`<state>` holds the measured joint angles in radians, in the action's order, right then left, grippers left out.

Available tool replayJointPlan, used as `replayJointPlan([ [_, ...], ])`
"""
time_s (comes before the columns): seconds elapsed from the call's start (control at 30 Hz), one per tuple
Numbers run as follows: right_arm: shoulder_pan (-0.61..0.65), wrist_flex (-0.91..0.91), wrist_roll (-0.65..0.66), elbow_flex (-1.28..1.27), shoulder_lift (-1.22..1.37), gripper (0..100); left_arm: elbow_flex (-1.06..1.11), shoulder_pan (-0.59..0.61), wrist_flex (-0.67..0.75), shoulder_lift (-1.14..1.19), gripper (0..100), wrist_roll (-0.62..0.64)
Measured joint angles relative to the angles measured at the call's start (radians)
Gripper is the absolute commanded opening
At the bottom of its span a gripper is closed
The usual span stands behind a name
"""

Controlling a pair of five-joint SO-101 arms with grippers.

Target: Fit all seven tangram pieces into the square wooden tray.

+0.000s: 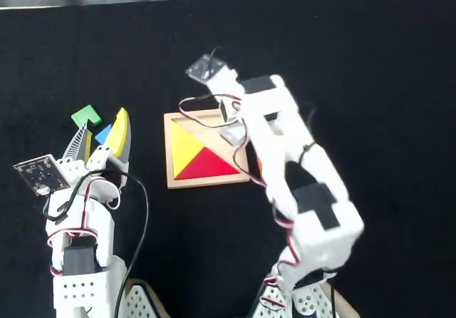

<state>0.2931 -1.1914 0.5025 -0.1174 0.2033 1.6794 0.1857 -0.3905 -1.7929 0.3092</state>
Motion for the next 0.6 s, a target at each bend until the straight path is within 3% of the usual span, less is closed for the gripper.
replayJointPlan([
  [0.13, -0.035, 0.089, -0.071, -0.097, -0.117, 1.2, 0.000, 0.000, 0.000, 0.000, 26, 0.000],
  [0.33, -0.077, 0.433, -0.261, -0.321, -0.141, 1.2, 0.000, 0.000, 0.000, 0.000, 26, -0.005],
  [0.6, -0.089, 0.548, -0.413, -0.356, -0.143, 1.2, 0.000, 0.095, 0.014, 0.000, 26, -0.132],
])
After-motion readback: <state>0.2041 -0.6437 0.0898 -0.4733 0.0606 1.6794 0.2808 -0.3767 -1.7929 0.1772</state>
